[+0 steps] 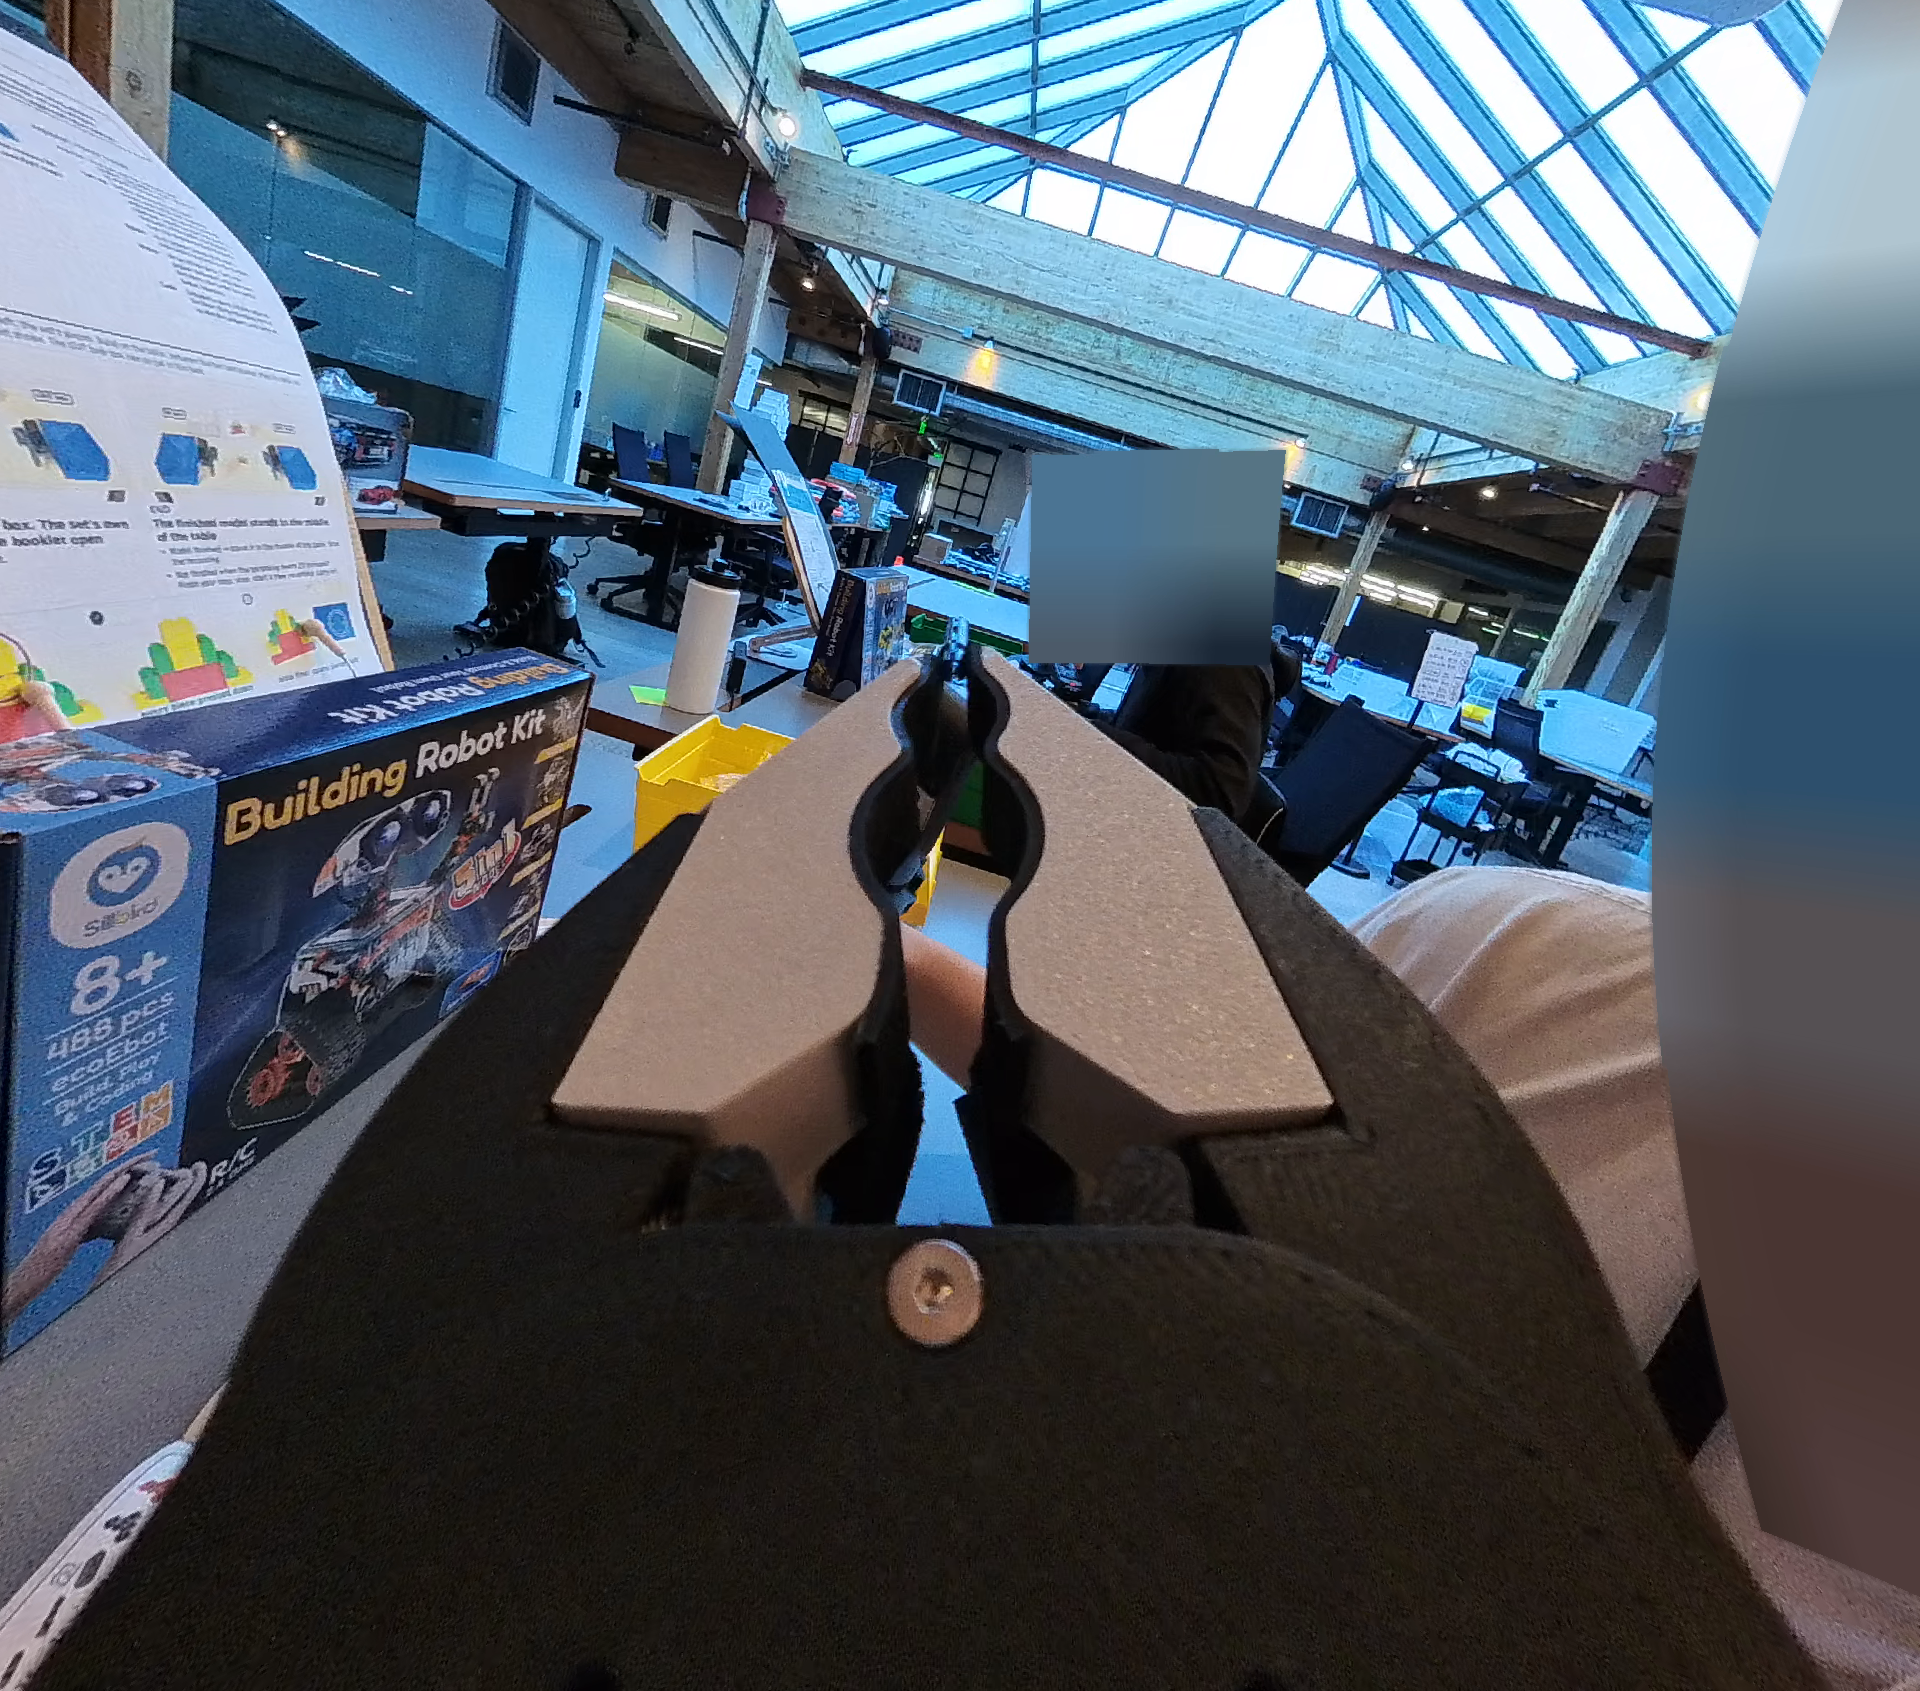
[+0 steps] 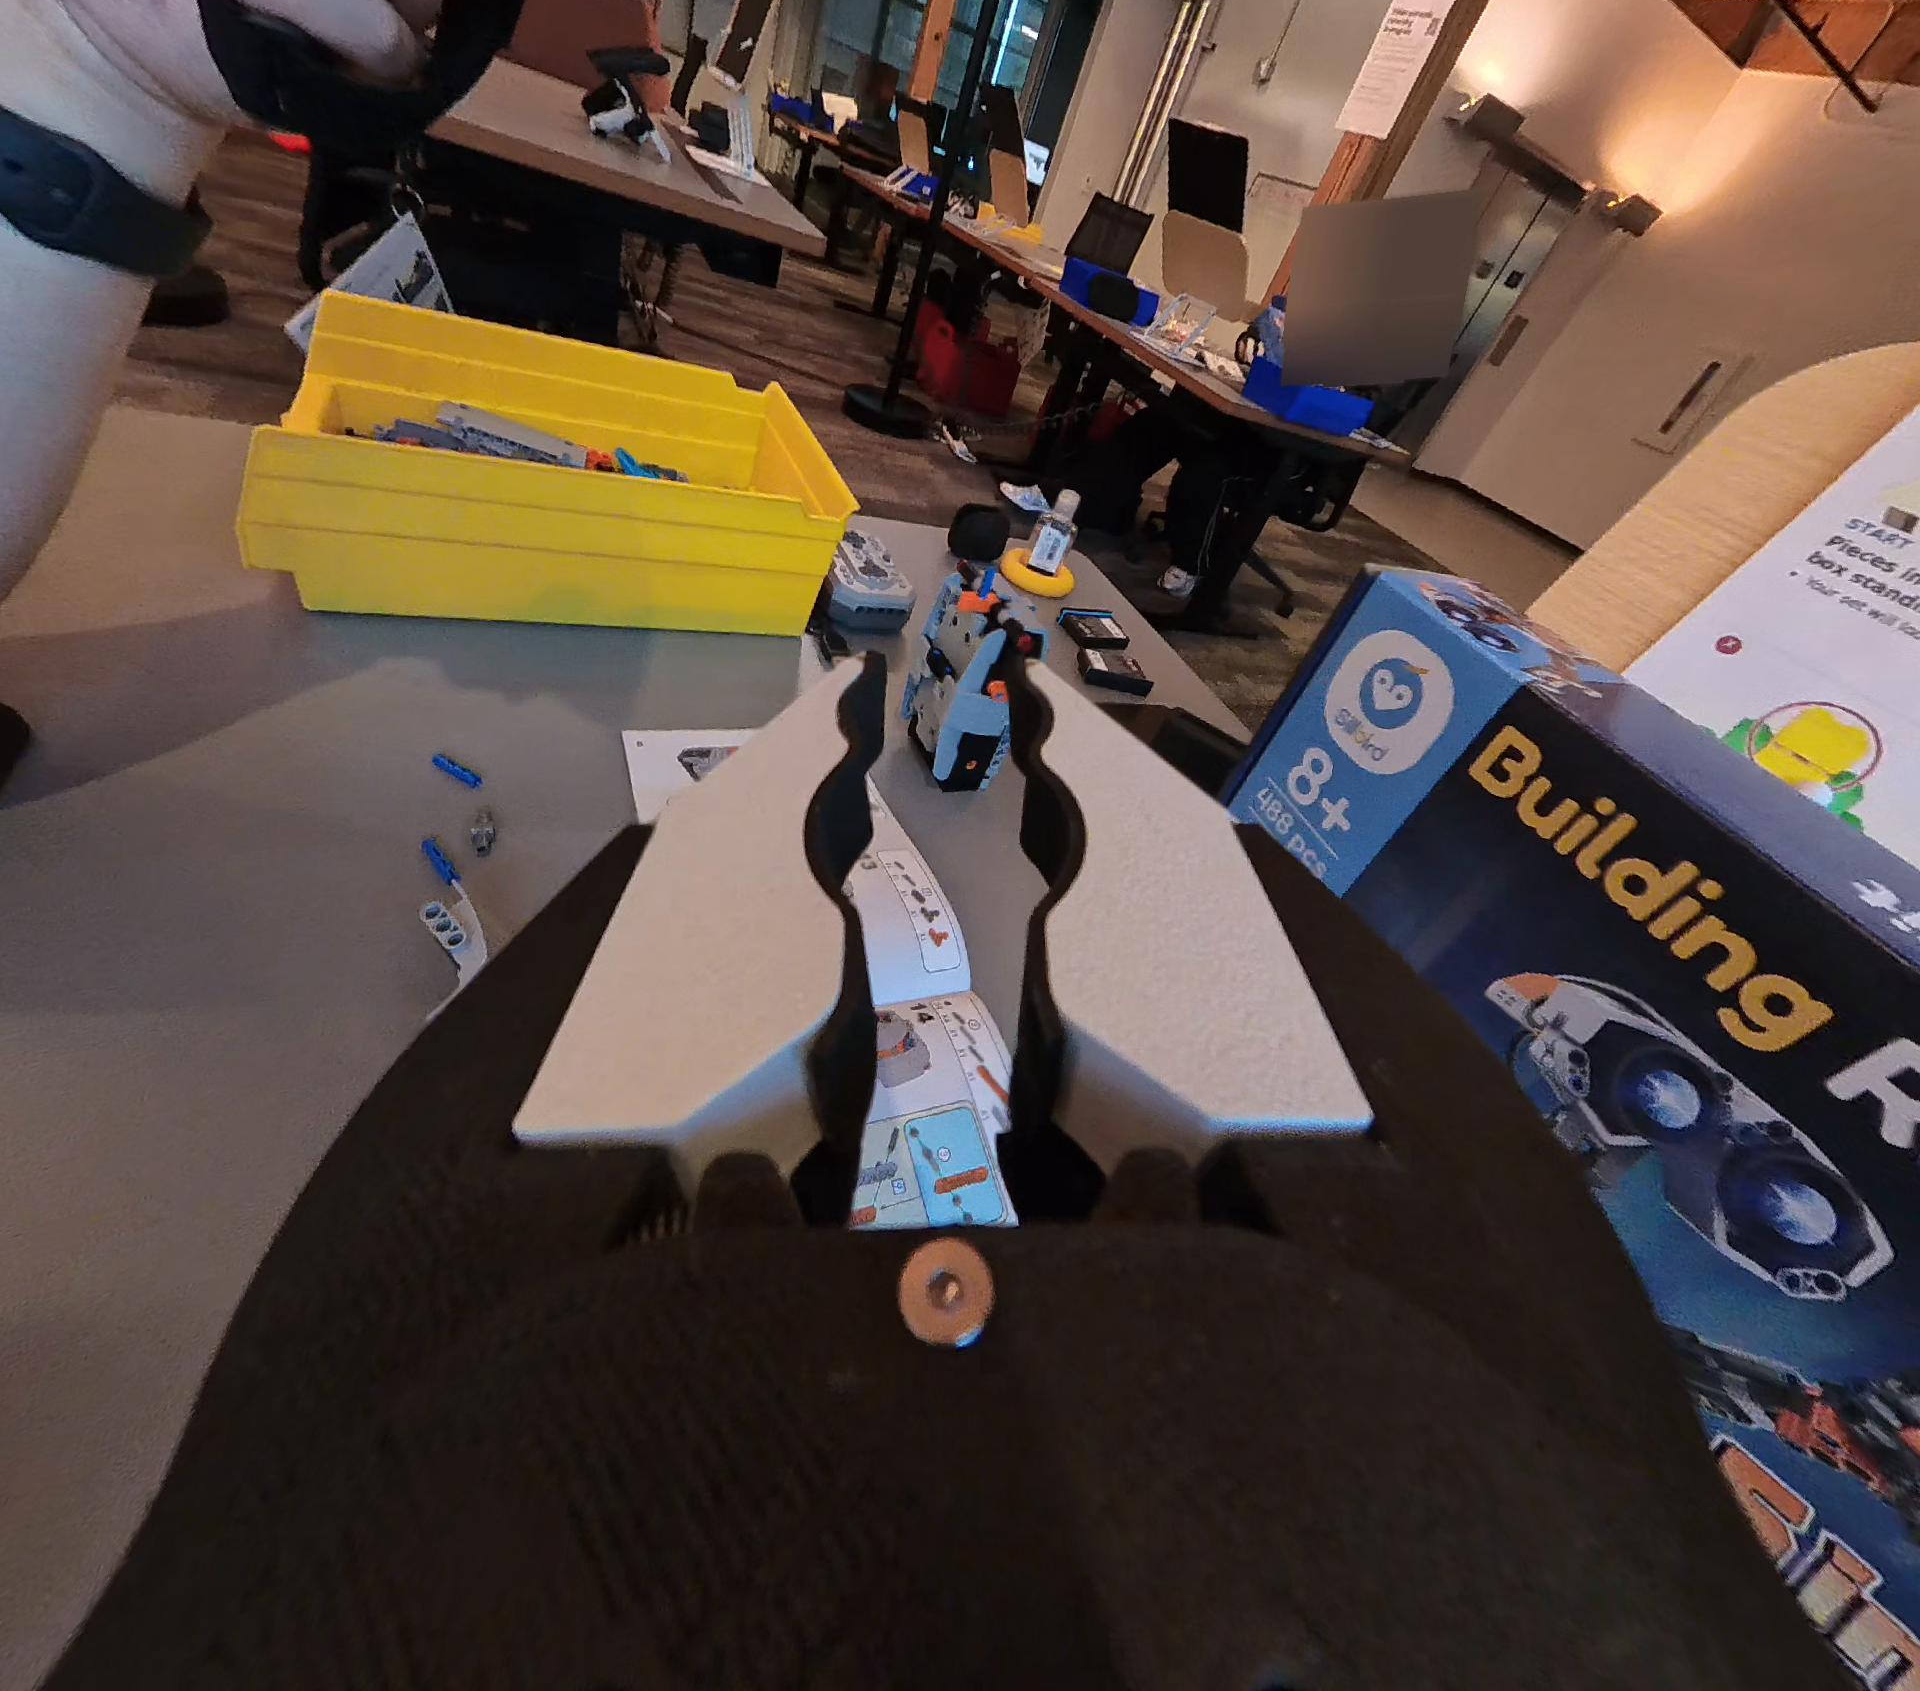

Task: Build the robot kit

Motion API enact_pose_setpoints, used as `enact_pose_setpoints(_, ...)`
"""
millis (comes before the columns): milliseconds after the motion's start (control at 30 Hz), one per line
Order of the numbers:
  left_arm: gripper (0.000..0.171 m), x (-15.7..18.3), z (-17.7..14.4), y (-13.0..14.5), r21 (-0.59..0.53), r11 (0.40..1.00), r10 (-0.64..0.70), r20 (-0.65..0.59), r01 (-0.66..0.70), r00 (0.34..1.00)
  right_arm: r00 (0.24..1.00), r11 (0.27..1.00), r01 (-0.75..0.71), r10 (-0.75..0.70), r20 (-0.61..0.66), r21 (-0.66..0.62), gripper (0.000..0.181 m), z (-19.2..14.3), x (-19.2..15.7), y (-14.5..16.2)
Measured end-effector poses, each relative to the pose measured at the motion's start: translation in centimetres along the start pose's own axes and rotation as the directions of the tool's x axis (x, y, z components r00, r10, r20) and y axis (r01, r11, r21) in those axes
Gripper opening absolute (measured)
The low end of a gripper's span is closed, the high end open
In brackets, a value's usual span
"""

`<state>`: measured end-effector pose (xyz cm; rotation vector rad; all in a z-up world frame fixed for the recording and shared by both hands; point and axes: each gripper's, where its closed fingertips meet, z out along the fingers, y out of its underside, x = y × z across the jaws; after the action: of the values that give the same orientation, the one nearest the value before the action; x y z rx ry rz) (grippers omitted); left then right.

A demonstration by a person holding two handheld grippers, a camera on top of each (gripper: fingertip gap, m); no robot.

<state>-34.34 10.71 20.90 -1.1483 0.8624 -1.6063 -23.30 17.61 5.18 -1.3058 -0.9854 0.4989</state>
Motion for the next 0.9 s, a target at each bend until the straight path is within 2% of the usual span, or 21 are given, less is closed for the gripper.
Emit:
enact_pose_setpoints(300, 0.002, -0.7, -1.0, -0.5, 0.027, 0.999, -0.029, 0.008, 0.029, 1.0, 0.997, 1.0, 0.026, -0.027, 0.076, 0.015, 0.017, 0.2, -1.8, 0.1)
enact_pose_setpoints(567, 0.001, -0.9, -0.9, -0.3, 0.015, 0.999, -0.032, 0.016, 0.032, 0.999, 0.992, 1.0, -0.01, 0.01, 0.125, 0.0, 0.011, 0.0, -2.5, 0.8)
enact_pose_setpoints(900, 0.002, -1.0, -0.4, 0.1, -0.006, 0.999, -0.04, 0.015, 0.04, 0.999, 0.993, 0.998, 0.055, -0.057, 0.102, 0.023, 0.009, -0.5, -2.1, 0.7)
